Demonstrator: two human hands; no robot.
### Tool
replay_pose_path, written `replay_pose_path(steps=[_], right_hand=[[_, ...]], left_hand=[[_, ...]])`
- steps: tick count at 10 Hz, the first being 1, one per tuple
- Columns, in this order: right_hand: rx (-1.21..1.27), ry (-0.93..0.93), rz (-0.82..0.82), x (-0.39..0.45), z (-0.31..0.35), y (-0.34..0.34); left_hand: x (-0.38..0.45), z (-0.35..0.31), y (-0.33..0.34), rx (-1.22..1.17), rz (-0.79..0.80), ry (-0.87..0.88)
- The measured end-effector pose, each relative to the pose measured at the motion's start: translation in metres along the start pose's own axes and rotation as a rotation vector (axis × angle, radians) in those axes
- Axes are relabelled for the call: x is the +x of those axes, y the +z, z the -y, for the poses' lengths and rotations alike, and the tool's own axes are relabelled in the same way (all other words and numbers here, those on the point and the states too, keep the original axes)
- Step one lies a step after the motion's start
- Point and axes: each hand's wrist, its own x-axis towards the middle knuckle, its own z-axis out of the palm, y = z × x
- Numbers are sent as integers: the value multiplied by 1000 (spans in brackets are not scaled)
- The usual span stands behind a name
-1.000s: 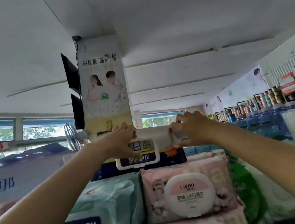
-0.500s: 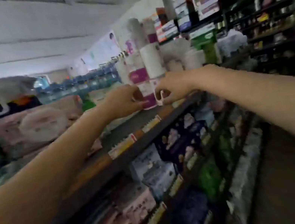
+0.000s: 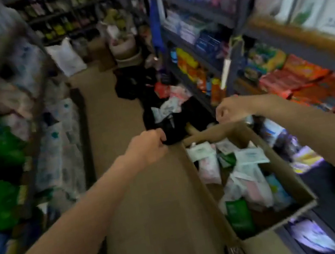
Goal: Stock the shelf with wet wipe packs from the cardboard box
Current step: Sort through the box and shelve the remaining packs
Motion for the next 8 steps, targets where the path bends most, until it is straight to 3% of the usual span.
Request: replay_pose_path(steps=[1, 3, 5, 8], right_hand=[[69, 103, 70, 18, -83, 44], [112, 176, 182, 78, -197, 131], [60, 112, 96, 147, -236, 201], [-143, 46, 94, 191, -260, 285]], left_hand=[[63, -53, 59, -15, 151, 79], [157, -124, 149, -74, 372, 47], [231, -138, 224, -280, 374, -128], [241, -172, 354, -461, 505, -311]])
